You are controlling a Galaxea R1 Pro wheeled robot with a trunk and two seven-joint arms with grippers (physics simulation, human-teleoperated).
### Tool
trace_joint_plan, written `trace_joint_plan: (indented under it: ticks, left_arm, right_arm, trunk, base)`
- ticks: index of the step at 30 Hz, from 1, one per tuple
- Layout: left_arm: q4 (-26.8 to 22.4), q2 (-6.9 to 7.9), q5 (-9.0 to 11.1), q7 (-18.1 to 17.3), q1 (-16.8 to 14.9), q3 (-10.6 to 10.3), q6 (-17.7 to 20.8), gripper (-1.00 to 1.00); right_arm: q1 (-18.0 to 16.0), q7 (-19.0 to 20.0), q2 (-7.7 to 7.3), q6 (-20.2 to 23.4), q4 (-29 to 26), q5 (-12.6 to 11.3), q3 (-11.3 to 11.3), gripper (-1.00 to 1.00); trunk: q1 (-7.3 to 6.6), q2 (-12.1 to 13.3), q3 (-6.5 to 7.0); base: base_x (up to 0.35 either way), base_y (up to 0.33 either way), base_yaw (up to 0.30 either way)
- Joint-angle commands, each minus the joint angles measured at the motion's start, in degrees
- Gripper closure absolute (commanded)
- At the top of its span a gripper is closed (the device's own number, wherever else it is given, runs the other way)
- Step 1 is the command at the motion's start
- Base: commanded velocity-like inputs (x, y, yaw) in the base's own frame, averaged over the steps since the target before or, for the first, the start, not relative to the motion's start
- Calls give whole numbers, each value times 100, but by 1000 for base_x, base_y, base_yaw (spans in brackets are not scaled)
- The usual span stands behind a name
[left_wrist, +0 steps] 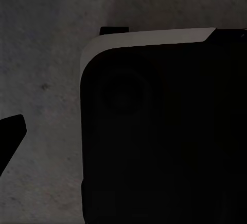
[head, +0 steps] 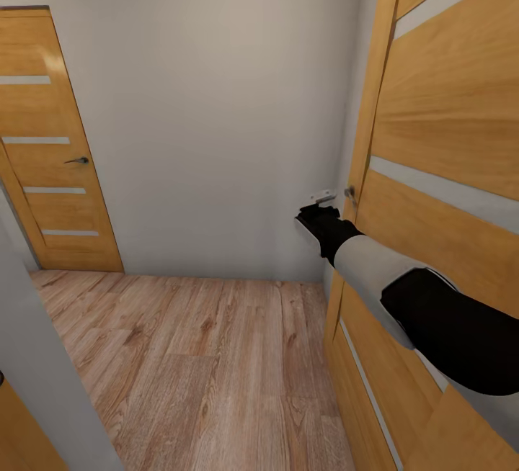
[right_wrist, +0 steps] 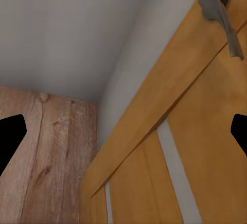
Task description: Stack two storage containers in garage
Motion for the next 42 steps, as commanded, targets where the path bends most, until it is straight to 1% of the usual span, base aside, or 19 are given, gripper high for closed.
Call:
trace_joint_plan:
  ticks: [1,6,10,11,15,22,27,30,34,37,41,42]
  left_arm:
    - [-1,1,4,1,-1,-2,-15,-100]
    - [-1,0,6,1,-1,-2,-15,-100]
    - [-1,8,3,-16,-1,-2,-15,-100]
    - [-1,9,-1,-18,-1,-2,-15,-100]
    - [-1,4,-1,-18,-1,-2,-15,-100]
    - [-1,7,-1,-2,-1,-2,-15,-100]
    - [-1,9,-1,-1,-1,-2,-15,-100]
    - [-1,9,2,-1,-1,-2,-15,-100]
    - [-1,9,1,-1,-1,-2,-15,-100]
    - [-1,9,1,-1,-1,-2,-15,-100]
    - [-1,9,1,-1,-1,-2,-15,-100]
    - [-1,9,1,-1,-1,-2,-15,-100]
  right_arm:
    - [-6,-34,0,26,-2,-52,46,-100]
    - [18,-34,0,18,1,-52,46,-100]
    - [43,-40,0,11,1,5,53,-100]
    - [47,-42,0,-95,23,23,53,-100]
    - [47,-43,0,-197,62,26,55,-100]
    - [47,-59,0,-220,76,41,61,-100]
    - [47,-152,0,-221,93,37,81,-100]
    - [47,-377,0,-212,105,36,103,-100]
    - [47,-920,0,-201,397,35,142,-100]
    - [47,-1010,0,-191,499,35,149,-100]
    - [47,-1059,-91,-168,545,43,176,-100]
    - [47,-1068,-118,-163,553,80,245,-100]
  trunk:
    - [0,-3,-6]
    - [0,-3,-6]
    - [0,-3,-6]
    - [0,-3,-6]
    - [0,-3,-6]
    - [0,-3,-6]
    - [0,-3,-6]
    - [0,-3,-6]
    - [0,-3,-6]
    - [0,-3,-6]
    - [0,-3,-6]
    - [0,-3,-6]
  base:
    - [0,0,0]
    - [16,0,0]
    - [229,0,0]
    - [311,0,0]
    - [242,0,0]
    - [32,0,0]
    - [1,0,0]
    - [0,0,0]
    - [0,0,0]
    - [0,0,0]
    - [0,0,0]
    - [0,0,0]
